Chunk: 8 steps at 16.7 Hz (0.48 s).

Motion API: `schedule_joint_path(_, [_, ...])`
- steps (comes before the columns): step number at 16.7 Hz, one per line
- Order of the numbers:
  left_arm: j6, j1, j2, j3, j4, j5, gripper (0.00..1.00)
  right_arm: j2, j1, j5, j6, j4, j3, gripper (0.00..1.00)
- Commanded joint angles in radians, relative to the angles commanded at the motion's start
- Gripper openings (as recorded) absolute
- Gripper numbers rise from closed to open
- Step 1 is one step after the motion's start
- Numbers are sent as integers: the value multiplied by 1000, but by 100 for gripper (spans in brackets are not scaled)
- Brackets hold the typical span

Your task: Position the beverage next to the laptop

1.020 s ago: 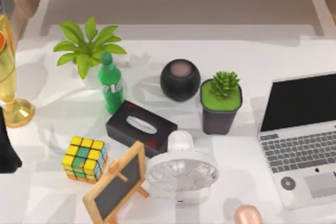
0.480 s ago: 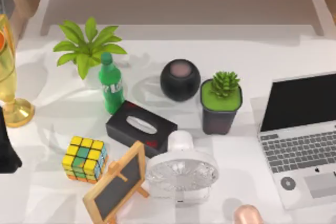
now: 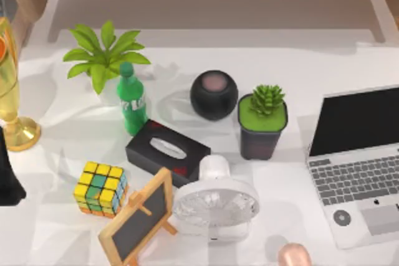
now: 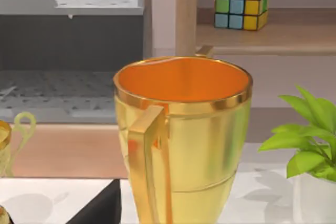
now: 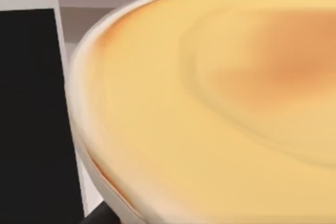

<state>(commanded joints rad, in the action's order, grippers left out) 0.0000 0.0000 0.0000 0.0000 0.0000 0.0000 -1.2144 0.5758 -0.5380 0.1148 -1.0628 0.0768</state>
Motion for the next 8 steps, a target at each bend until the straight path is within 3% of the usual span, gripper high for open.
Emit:
schedule_joint_path(1, [0,0,0,0,0,0,100,0,0,0,0,0,0,0])
schedule_joint_path(8, [0,0,0,0,0,0,100,0,0,0,0,0,0,53])
